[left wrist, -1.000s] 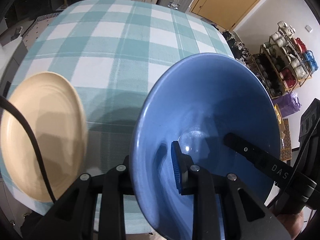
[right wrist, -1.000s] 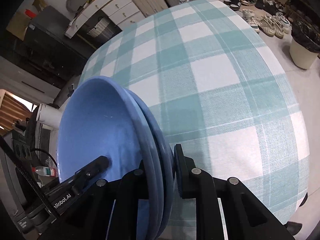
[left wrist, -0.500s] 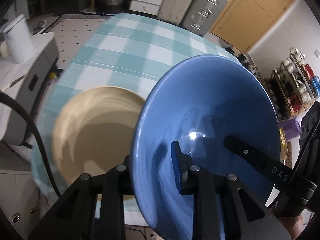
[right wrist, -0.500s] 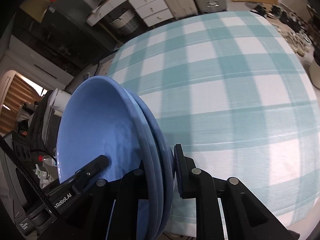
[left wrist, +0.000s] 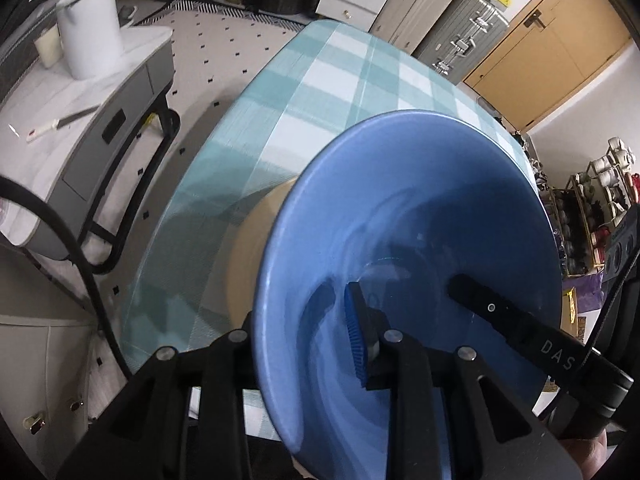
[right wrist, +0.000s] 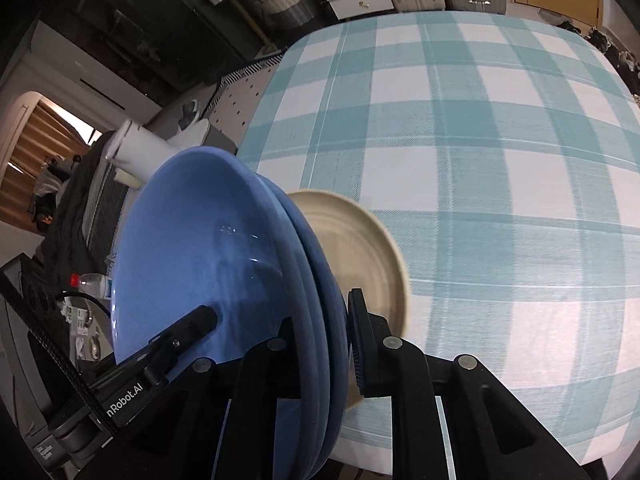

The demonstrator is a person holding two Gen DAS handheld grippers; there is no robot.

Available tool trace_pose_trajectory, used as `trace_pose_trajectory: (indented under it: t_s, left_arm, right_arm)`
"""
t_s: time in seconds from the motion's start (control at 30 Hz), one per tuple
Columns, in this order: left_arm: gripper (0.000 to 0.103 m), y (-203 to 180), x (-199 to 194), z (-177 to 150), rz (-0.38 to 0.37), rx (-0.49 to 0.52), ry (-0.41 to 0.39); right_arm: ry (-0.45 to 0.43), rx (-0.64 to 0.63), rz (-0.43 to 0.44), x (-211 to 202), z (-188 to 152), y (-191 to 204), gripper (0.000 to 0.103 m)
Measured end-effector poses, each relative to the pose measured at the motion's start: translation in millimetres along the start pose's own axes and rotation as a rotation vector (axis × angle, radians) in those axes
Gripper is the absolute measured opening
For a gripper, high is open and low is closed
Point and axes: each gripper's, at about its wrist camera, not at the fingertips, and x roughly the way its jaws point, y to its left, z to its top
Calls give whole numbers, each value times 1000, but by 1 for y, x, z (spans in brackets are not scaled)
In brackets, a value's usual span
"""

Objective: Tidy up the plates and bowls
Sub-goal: 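Carry the bowl stack with both grippers over the cream plate stack, then lower the bowl stack onto the cream plates and open both grippers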

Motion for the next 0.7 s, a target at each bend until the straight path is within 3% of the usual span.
trace_pose_trajectory:
  t_s: [0.57,0.7]
  left_arm:
    - [28,9,24,-2,18,-13,27]
    - [33,9,25,-1,12,-19,26]
  right_arm:
    - [7,9,-37,24,-2,-8,14]
    - [4,7,-35,25,-2,-8,14]
